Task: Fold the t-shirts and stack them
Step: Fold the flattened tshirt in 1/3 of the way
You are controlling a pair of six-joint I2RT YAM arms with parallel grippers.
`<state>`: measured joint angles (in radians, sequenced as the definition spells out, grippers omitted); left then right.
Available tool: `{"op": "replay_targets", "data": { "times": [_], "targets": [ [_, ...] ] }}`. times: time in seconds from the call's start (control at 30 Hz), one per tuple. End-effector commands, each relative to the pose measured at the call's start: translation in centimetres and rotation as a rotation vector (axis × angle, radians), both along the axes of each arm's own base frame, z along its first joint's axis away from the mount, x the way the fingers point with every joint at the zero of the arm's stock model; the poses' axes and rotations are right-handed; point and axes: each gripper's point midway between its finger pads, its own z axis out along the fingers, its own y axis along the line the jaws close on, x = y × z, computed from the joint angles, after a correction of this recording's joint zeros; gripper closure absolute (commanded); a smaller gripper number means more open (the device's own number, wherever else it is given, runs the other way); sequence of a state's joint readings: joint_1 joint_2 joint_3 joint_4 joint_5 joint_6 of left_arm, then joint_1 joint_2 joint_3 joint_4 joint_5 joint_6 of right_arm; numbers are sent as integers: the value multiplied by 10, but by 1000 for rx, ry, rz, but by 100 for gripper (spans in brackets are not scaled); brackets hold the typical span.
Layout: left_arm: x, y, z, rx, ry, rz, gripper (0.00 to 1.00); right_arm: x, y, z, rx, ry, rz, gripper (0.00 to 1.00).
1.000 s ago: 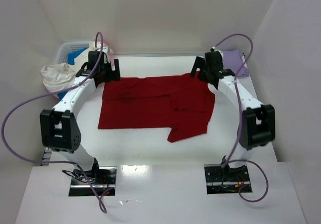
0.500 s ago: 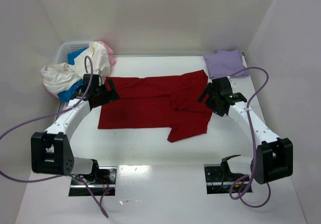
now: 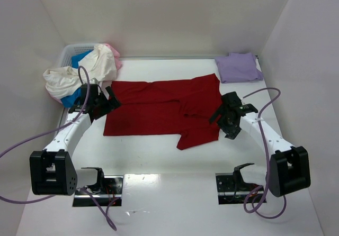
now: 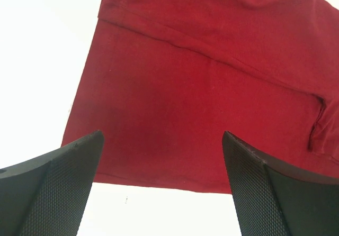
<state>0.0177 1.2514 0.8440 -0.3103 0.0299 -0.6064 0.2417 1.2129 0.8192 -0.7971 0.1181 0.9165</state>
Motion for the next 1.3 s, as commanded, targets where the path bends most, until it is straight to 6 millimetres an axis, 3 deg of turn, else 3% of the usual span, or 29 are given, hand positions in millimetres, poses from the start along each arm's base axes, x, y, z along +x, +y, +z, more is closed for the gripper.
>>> {"op": "replay_targets", "data": {
  "times": [0.0, 0.2, 0.23, 0.4, 0.47, 0.57, 0.67, 0.77, 0.8, 0.97, 1.27],
  "targets": [
    [4, 8, 6, 3, -38, 27, 0, -16, 3, -20, -16, 111, -31, 5],
    [4, 11, 2, 9, -27, 30, 0, -12, 11, -39, -16, 148, -44, 8],
    [4, 11, 2, 9, -27, 30, 0, -18, 10, -49, -29, 187, -45, 10],
    [0, 7, -3, -12, 2, 24, 0, -21, 3, -59, -75, 200, -47, 14],
    [0, 5, -3, -26, 2, 23, 0, -22, 3, -62, -72, 200, -57, 25],
    [-4, 2, -7, -51, 23, 32, 0, -26, 2, -68, -75, 207, -57, 32],
    [-13, 7, -15, -76, 59, 77, 0, -19, 4, -64, -77, 174, -60, 51],
    [-21, 22, -25, -119, 93, 140, 0, -11, 1, -61, -99, 153, -53, 57],
    [-24, 18, -31, -133, 113, 130, 0, -11, 1, -61, -99, 153, -53, 59],
    [-22, 32, -47, -166, 162, 164, 0, -1, 5, -60, -85, 114, -54, 69],
    [-33, 32, -68, -162, 249, 169, 0, 3, 4, -57, -87, 83, -47, 93]
  ]
}}
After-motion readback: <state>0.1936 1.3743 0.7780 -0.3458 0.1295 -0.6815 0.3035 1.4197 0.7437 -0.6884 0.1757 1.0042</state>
